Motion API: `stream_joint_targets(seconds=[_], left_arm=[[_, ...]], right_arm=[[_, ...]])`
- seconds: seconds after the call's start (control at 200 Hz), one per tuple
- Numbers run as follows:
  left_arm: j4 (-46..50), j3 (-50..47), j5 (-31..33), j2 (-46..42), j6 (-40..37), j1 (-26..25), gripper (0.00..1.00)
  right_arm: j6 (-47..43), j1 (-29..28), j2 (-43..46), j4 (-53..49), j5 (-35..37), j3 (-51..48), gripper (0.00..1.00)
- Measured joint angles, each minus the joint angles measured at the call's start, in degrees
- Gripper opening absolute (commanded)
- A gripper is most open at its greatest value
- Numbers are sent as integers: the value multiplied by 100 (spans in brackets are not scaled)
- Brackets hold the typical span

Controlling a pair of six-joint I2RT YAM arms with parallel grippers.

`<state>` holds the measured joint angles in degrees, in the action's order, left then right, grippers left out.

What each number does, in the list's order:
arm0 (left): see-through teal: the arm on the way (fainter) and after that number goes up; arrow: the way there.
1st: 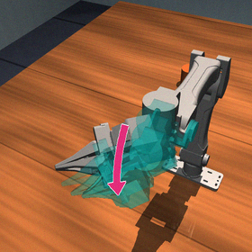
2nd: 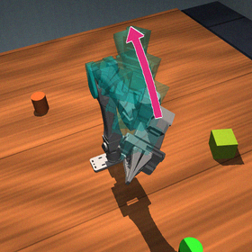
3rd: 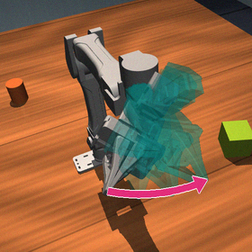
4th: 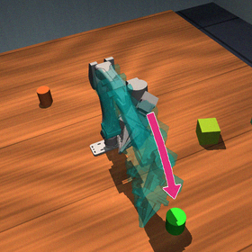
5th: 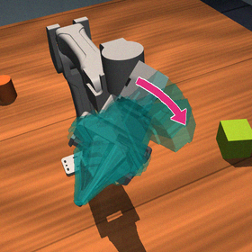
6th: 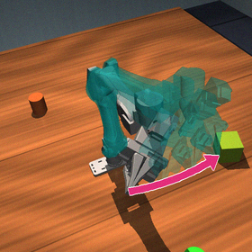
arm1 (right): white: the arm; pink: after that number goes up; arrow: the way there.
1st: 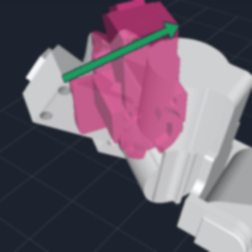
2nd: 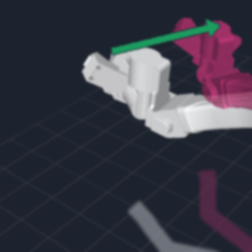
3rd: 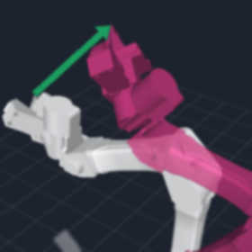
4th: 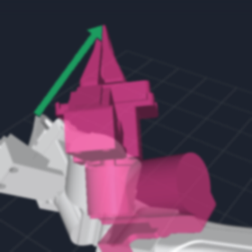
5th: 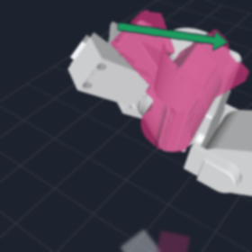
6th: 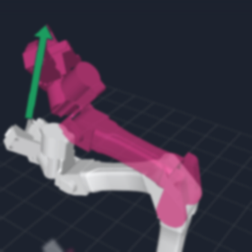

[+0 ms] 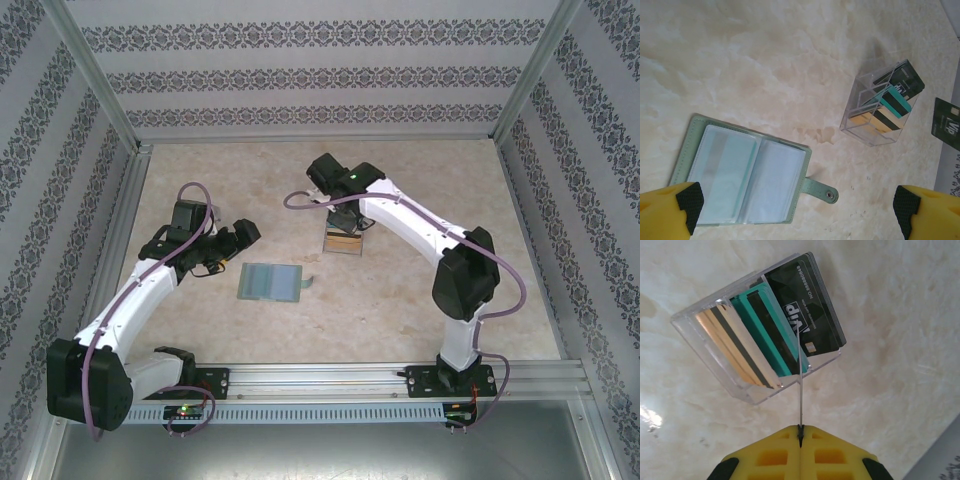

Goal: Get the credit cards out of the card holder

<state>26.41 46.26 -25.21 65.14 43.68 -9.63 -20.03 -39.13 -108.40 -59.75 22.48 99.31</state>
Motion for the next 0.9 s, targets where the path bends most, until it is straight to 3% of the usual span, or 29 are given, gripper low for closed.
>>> stream_joint_targets(seconds=[0.49, 0.899], left_arm=[[50, -15, 11, -39, 0, 0, 100], [129, -15, 70, -39, 0, 37, 100]], right_arm=[[-1296, -201, -426, 883, 579, 0, 0], [-1447, -168, -750, 1040, 595, -144, 0]])
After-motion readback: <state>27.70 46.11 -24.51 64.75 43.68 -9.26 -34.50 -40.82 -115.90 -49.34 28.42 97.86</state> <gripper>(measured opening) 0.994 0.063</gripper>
